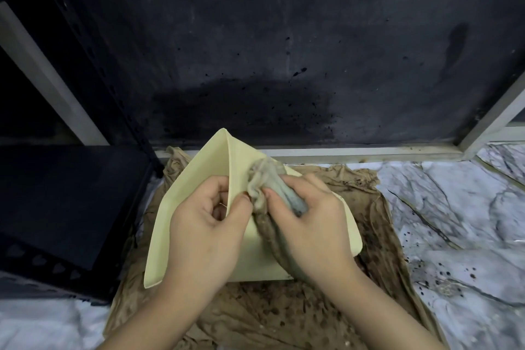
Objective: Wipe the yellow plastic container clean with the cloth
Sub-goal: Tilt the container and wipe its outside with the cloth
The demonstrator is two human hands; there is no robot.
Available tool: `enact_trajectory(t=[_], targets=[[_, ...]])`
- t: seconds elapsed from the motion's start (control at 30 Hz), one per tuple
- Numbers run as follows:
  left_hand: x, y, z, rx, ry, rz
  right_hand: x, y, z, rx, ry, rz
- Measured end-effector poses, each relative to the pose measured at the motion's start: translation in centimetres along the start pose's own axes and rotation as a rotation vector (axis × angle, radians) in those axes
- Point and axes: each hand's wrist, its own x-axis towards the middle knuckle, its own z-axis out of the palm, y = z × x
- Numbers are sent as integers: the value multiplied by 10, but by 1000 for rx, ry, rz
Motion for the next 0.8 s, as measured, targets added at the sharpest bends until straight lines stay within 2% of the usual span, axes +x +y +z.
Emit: enact_trajectory(t=[0.13,0.37,0.5,0.57,0.8], targets=[[1,0,-2,-24,2,-28,20,-2,-2,-24,-81,6],[3,-4,-10,-10,-27,-82,28,44,-11,-121,-18,148],[8,0,-20,9,-101,-218,19,68,-22,-217,11,207],[12,4,-24,-12,-85,-264,10,75,-27,-232,37,218],[9,1,-25,11,30,-174,-28,84,-29,-238,191,173]])
